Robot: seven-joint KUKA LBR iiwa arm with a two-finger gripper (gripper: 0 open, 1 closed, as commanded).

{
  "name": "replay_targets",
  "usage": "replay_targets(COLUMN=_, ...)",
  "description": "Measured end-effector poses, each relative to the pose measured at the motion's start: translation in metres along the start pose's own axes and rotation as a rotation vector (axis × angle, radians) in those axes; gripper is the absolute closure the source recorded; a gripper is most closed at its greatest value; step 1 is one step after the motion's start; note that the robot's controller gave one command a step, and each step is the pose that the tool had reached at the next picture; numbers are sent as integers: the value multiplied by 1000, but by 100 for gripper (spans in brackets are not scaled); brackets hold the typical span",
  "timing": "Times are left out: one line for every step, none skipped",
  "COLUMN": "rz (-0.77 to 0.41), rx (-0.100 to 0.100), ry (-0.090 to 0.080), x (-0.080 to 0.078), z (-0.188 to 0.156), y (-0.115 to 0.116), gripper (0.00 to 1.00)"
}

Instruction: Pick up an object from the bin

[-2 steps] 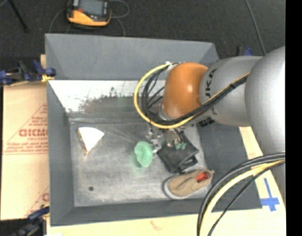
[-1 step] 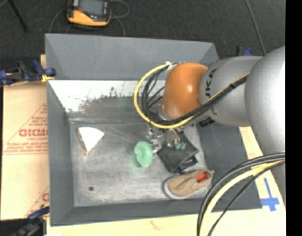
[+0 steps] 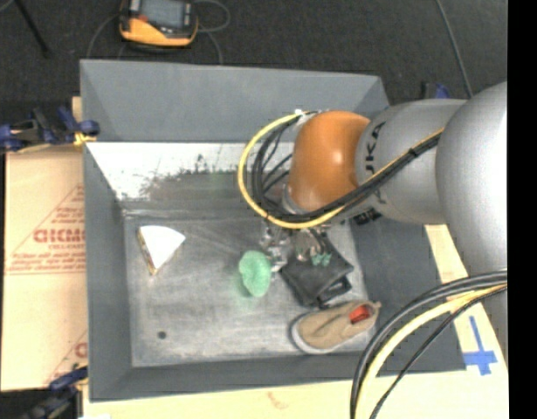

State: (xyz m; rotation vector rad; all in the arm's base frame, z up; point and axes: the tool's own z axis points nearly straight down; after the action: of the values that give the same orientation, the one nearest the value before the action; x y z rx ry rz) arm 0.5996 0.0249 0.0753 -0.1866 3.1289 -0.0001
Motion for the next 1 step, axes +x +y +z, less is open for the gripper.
replay_targets(rz=-297, rx=-2, ry=2, x=-8, z=-51, y=46, gripper=100)
